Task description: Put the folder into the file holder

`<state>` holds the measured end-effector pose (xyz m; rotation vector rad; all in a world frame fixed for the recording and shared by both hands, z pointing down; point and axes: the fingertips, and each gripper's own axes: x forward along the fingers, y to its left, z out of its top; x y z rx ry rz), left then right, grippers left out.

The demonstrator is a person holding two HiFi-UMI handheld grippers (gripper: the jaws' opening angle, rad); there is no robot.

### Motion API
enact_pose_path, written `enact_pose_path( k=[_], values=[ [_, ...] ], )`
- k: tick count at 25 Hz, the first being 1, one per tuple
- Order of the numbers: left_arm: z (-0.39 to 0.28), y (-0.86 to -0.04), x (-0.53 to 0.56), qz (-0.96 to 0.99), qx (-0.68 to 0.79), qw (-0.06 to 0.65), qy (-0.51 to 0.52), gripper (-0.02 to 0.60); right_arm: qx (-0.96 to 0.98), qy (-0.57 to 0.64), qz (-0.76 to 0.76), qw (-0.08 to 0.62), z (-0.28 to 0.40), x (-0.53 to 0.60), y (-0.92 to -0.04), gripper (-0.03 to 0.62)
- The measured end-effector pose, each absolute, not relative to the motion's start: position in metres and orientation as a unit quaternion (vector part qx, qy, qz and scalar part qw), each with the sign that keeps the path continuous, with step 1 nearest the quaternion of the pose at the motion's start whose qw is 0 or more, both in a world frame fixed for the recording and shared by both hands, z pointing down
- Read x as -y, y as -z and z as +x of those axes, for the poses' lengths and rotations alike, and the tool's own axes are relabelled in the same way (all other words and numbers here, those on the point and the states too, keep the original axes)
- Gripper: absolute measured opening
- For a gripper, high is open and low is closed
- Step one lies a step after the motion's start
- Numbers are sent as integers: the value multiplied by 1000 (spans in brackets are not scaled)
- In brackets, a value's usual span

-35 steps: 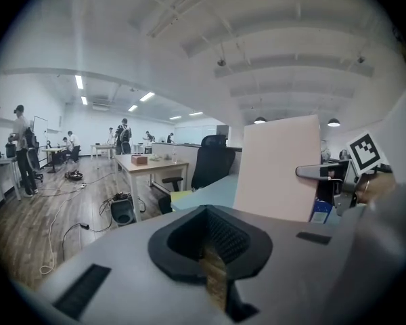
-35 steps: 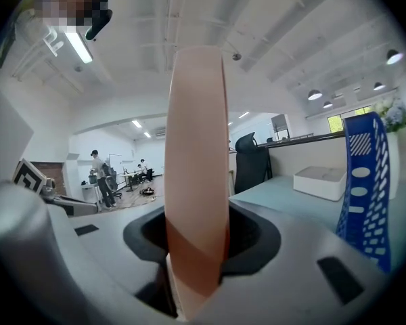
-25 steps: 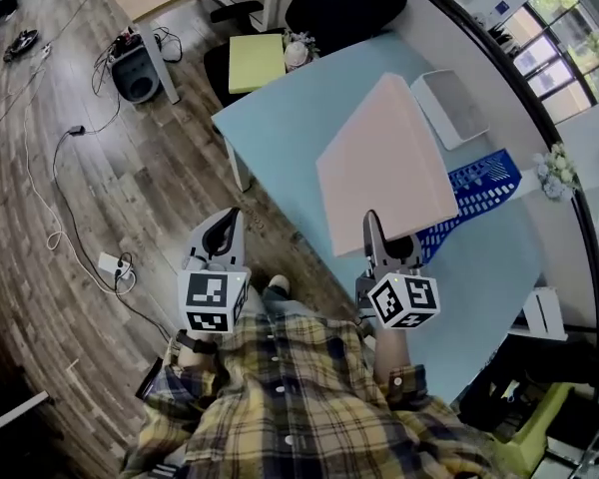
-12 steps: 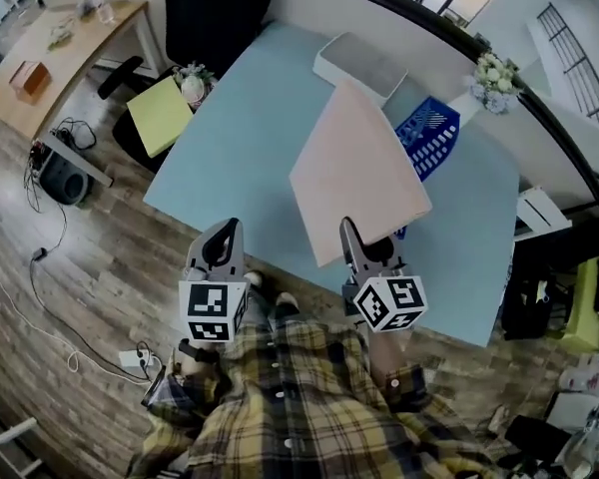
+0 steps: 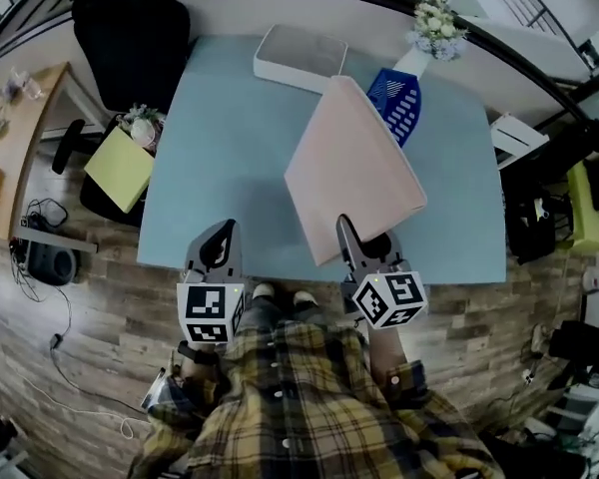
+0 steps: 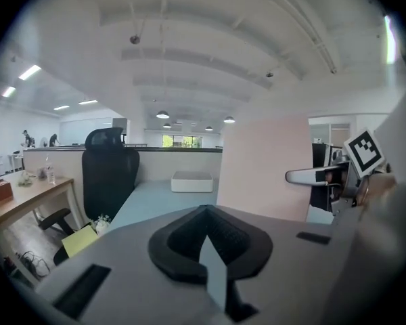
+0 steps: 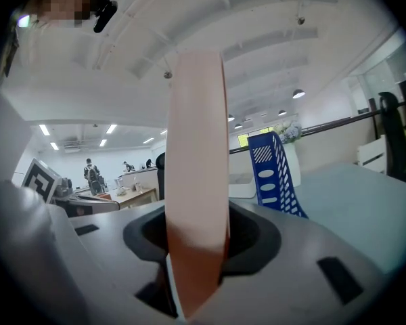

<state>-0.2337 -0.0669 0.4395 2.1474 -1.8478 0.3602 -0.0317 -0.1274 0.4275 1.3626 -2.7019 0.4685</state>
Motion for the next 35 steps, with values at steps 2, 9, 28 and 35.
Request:
enact_pose_path(
  k=[2, 9, 28, 35],
  values=[
    [-232, -438, 71, 760, 623, 136, -129, -9, 873, -152, 463, 34, -28, 123, -425, 173],
    [-226, -442, 77, 789, 584, 137, -136, -9, 855, -147, 497, 21, -19, 113, -416, 173],
    [-183, -443, 86, 805, 561, 142, -132, -9, 866, -138, 481, -1, -8, 104, -390, 173],
    [-166, -446, 95, 808, 555, 144, -135, -9, 858, -137, 494, -24, 14, 110, -374, 173]
  ],
)
